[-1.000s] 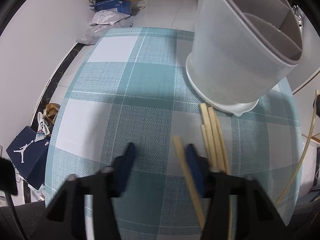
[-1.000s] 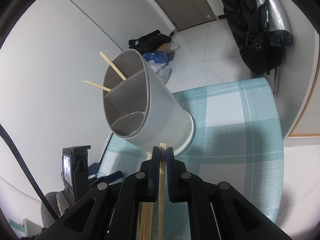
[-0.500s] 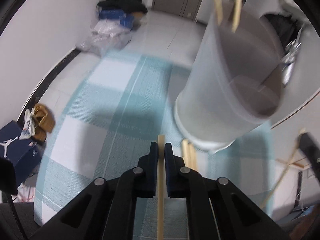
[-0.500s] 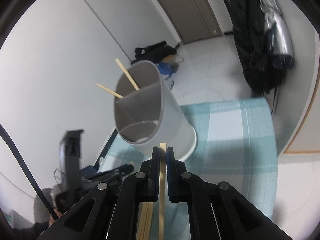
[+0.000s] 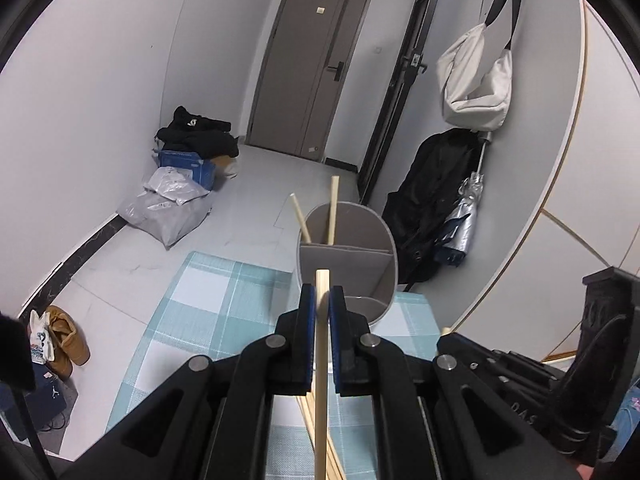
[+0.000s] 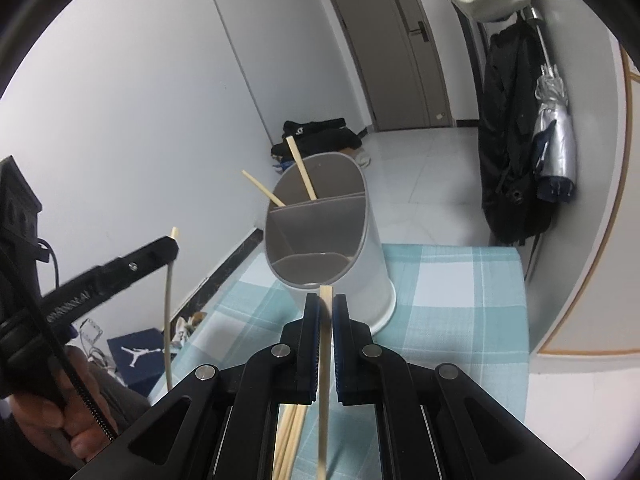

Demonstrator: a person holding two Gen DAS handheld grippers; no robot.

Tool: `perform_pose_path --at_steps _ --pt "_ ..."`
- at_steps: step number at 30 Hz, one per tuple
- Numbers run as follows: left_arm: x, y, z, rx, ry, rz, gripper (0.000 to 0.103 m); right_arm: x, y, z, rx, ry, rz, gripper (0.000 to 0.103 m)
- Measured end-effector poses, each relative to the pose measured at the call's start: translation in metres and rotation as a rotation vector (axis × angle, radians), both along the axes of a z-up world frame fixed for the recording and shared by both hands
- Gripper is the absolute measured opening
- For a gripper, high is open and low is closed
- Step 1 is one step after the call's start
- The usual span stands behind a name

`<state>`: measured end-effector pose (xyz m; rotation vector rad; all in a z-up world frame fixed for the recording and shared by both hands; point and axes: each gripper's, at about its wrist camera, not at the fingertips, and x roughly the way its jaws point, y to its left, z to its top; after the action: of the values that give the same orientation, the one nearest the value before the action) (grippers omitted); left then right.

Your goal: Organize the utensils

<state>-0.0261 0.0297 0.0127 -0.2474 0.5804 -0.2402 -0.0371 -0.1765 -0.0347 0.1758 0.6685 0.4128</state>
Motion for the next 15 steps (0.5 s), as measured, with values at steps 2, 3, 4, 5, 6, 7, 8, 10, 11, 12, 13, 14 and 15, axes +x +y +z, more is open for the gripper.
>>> perform_pose_path --at_steps 2,3,4,5,6,7,8,10,11,12,13,14,15 --pt "0.002 0.001 0.002 -0.006 -0.004 0.006 0.003 -0.002 -0.001 0.002 0.004 -0.006 -0.009 0.005" --pt "0.004 0.002 0.005 -0.013 -0.007 0.006 0.003 -0.004 -0.001 0.003 0.010 -0.008 -0.013 0.005" --pt "0.001 0.001 0.008 -0.020 -0.007 0.008 0.003 -0.005 -0.002 0.004 0.013 -0.012 -0.019 0.005" --pt "0.002 0.004 0.012 -0.033 -0.013 0.014 0.003 -0.006 -0.003 0.006 0.015 -0.017 -0.023 0.005" --pt "-0.002 0.004 0.014 -0.041 -0.018 0.014 0.003 -0.007 -0.004 0.008 0.021 -0.023 -0.025 0.005" --pt "-0.001 0.006 0.019 -0.050 -0.027 0.017 0.003 -0.008 -0.004 0.009 0.023 -0.027 -0.027 0.005" --pt "-0.001 0.006 0.023 -0.053 -0.039 0.022 0.003 -0.009 -0.005 0.011 0.025 -0.033 -0.031 0.005" --pt "-0.001 0.006 0.031 -0.052 -0.057 0.027 0.003 -0.010 -0.006 0.014 0.033 -0.041 -0.037 0.005" --pt "0.001 0.006 0.036 -0.057 -0.068 0.027 0.003 -0.009 -0.008 0.017 0.040 -0.045 -0.041 0.005" --pt "0.004 0.006 0.041 -0.063 -0.081 0.029 0.003 -0.009 -0.009 0.020 0.046 -0.052 -0.044 0.000" --pt "0.005 0.006 0.043 -0.064 -0.090 0.030 0.003 -0.009 -0.009 0.022 0.050 -0.056 -0.045 0.000" --pt "0.008 0.005 0.049 -0.067 -0.105 0.030 0.003 -0.009 -0.011 0.026 0.057 -0.065 -0.048 0.000" --pt "0.010 0.005 0.052 -0.068 -0.112 0.030 0.003 -0.007 -0.013 0.030 0.065 -0.073 -0.051 0.000"
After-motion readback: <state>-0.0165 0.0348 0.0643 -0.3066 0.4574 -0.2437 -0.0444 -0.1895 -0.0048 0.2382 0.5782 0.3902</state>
